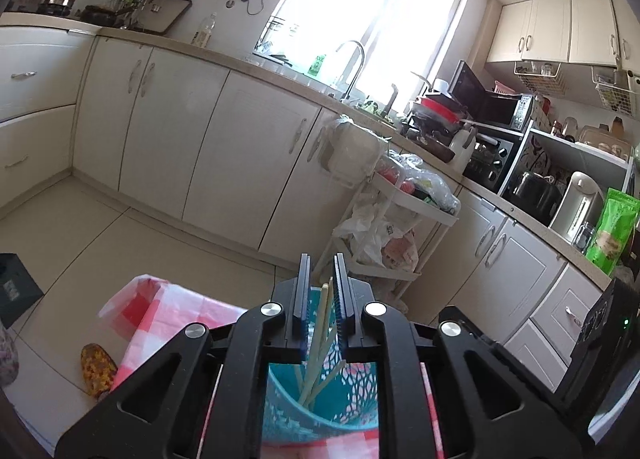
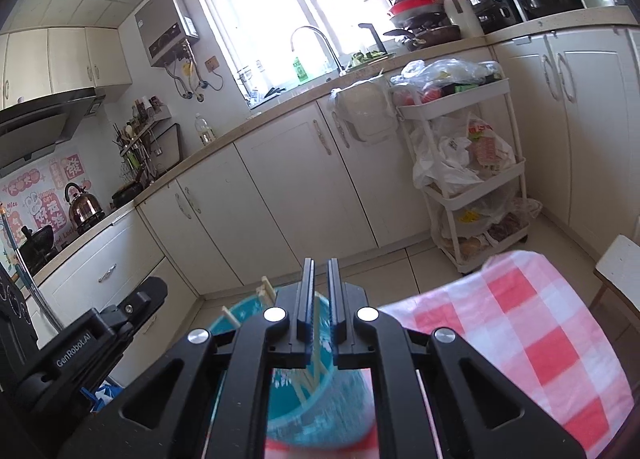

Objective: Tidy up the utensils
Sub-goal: 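Lower the sticks into the teal basket and open both tools, then move the right tool back to the sticks and close on one stick, then close the left tool on a wooden stick while the right tool holds its stick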

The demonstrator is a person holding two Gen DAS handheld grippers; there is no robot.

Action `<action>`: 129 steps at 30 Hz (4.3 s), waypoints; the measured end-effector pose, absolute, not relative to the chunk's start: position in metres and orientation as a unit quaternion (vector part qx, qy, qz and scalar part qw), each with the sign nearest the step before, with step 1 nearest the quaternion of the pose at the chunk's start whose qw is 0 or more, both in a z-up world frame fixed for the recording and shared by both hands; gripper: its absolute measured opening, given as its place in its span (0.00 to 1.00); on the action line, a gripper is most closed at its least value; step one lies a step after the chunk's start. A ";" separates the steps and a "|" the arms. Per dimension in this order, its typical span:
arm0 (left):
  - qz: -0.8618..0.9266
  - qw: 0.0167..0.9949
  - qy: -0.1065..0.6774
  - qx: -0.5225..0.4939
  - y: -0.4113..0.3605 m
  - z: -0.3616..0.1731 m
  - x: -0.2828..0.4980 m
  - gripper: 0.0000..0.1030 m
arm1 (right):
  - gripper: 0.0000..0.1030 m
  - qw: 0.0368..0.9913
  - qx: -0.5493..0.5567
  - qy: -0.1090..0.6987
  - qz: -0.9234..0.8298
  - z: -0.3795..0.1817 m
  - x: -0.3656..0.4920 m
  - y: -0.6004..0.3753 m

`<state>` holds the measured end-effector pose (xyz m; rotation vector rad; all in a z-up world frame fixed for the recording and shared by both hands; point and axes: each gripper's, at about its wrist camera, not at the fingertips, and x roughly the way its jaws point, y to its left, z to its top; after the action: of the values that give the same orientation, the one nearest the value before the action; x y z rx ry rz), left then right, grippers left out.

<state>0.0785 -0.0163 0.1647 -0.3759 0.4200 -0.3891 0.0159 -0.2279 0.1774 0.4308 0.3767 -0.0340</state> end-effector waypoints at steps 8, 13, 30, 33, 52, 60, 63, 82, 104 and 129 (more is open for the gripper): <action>-0.148 0.951 0.248 -0.108 -0.006 0.152 -0.009 0.50 | 0.27 0.953 0.187 0.237 -0.025 0.157 -0.077 -0.218; -0.128 0.953 0.261 -0.081 0.000 0.152 -0.060 0.65 | 0.30 0.944 0.187 0.271 -0.031 0.141 -0.127 -0.210; -0.106 0.963 0.247 -0.040 0.014 0.181 -0.141 0.82 | 0.38 0.947 0.148 0.283 -0.023 0.150 -0.191 -0.192; -0.108 0.962 0.248 -0.037 0.011 0.181 -0.142 0.83 | 0.38 0.946 0.145 0.289 -0.024 0.147 -0.192 -0.191; -0.085 0.933 0.348 -0.041 0.027 0.111 -0.103 0.84 | 0.35 0.916 0.113 0.385 -0.025 0.072 -0.149 -0.192; -0.090 0.921 0.378 -0.025 0.018 0.084 -0.094 0.84 | 0.27 0.900 0.099 0.424 -0.009 0.042 -0.113 -0.179; -0.098 0.917 0.387 -0.016 0.011 0.077 -0.092 0.84 | 0.20 0.892 0.094 0.443 -0.003 0.032 -0.103 -0.176; -0.107 0.898 0.428 0.004 -0.016 0.046 -0.058 0.84 | 0.08 0.888 0.082 0.450 0.051 0.029 -0.094 -0.172; -0.152 0.872 0.460 0.067 -0.074 0.005 -0.046 0.70 | 0.05 0.882 0.167 0.437 0.059 0.023 -0.113 -0.213; -0.169 0.866 0.460 0.095 -0.069 0.008 -0.059 0.04 | 0.05 0.880 0.182 0.435 0.062 0.022 -0.116 -0.218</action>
<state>-0.0586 -0.0694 0.0079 0.1991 0.9629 -0.3548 -0.1155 -0.2180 0.0219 0.3788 0.9071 0.1301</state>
